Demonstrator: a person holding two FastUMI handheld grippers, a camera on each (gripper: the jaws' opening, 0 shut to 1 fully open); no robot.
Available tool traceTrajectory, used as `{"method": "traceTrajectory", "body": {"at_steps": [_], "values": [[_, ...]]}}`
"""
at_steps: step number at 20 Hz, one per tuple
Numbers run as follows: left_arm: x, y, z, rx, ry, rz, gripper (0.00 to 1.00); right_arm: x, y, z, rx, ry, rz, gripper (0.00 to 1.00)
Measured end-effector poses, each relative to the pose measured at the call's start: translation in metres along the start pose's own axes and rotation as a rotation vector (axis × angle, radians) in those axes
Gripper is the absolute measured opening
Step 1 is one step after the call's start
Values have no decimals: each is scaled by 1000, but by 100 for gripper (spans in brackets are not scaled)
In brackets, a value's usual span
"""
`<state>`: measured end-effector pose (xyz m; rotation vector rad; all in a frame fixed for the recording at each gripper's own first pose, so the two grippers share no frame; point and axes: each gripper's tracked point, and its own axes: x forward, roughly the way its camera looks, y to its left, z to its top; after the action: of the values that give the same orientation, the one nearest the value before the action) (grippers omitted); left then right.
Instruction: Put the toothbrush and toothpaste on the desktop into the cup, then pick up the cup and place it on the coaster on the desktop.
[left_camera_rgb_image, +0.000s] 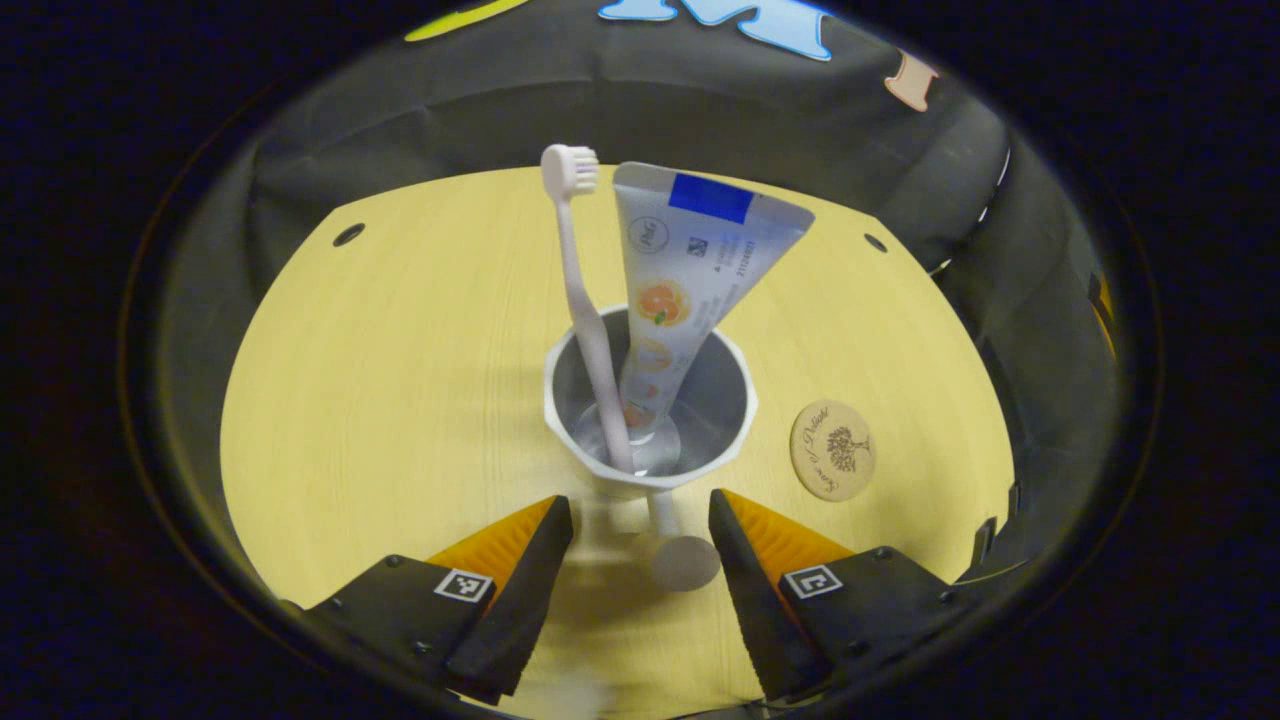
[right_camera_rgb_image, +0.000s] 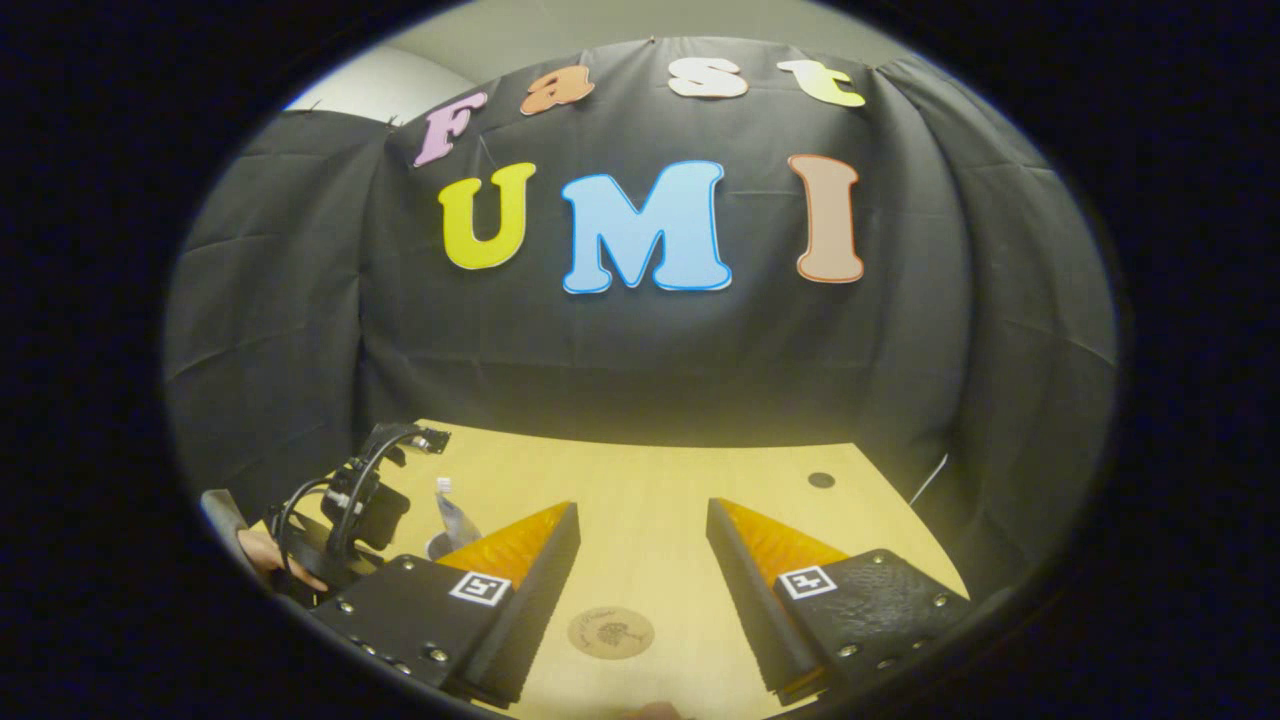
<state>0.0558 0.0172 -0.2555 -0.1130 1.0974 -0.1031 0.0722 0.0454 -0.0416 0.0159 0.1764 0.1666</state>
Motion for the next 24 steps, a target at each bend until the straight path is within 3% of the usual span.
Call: {"method": "traceTrajectory", "body": {"at_steps": [4, 10, 15, 21, 24], "values": [[7, -1, -1, 0, 35, 18, 89, -9, -18, -10, 28, 20, -38, 82], [10, -6, -9, -29, 60, 25, 42, -18, -32, -28, 96, 68, -63, 82], [8, 1, -9, 51, 33, 88, 33, -24, -34, -32, 116, 74, -66, 82], [9, -1, -4, 67, -41, 103, 28, -29, -34, -32, 109, 67, -66, 82], [4, -14, 0, 66, -76, 73, 26, -31, -36, -31, 113, 64, -68, 82]]}}
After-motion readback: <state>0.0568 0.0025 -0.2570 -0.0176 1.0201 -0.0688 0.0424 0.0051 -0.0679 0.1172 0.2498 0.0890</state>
